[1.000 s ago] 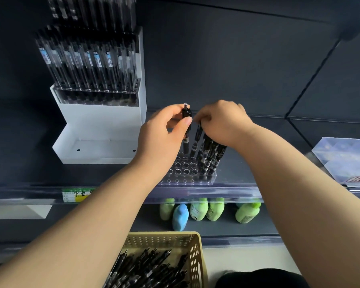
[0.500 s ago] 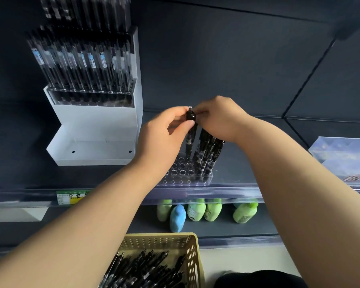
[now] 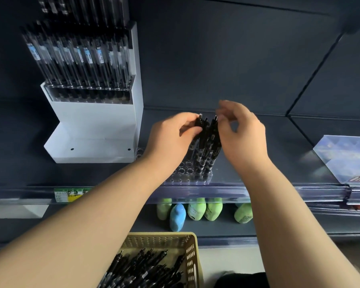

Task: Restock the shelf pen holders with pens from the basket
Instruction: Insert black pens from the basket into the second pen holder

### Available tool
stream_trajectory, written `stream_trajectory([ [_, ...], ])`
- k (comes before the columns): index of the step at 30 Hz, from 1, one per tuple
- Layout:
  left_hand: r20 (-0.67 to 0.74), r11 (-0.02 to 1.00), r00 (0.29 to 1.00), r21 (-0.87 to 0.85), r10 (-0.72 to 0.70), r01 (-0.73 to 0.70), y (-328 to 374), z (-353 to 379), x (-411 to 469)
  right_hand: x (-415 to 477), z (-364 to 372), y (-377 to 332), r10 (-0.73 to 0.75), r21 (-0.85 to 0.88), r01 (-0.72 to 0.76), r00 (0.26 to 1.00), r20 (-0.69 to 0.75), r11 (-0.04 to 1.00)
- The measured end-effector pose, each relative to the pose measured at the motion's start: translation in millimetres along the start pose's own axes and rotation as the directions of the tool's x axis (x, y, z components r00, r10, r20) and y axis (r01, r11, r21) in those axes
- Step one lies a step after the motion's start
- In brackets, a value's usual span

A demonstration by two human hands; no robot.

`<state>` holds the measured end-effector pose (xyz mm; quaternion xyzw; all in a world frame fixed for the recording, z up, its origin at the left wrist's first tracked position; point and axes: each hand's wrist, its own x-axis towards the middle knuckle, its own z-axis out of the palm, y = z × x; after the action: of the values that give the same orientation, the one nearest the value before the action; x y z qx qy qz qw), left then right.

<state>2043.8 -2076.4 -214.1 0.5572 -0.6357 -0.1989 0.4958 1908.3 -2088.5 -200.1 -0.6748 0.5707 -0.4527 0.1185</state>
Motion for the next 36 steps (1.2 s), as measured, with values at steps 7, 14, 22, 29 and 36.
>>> stream_trajectory([
  [7, -0.020, 0.986, 0.992, 0.110, -0.124, 0.126, -13, 7, -5, -8, -4, 4, -0.018, 0.042, 0.020, 0.999, -0.035, 0.999],
  [14, 0.059, 0.963, 0.976, 0.183, -0.210, 0.197, -29, 3, -14, -19, -6, -3, -0.196, -0.139, 0.189, 0.980, -0.041, 0.972],
  [22, 0.135, 0.854, 0.979, 0.518, -0.150, 0.060, -19, -58, -86, -91, 16, -37, -0.424, -0.201, 0.430, 0.903, 0.075, 0.880],
  [29, 0.258, 0.747, 0.929, 0.664, -0.265, 0.029, -34, -91, -166, -176, 54, -33, -0.236, -0.195, 0.329, 0.891, 0.387, 0.924],
  [36, 0.270, 0.681, 0.889, 0.730, -0.371, 0.062, -63, -122, -224, -237, 76, -24, 0.055, -0.326, 0.202, 0.773, 0.633, 0.924],
])
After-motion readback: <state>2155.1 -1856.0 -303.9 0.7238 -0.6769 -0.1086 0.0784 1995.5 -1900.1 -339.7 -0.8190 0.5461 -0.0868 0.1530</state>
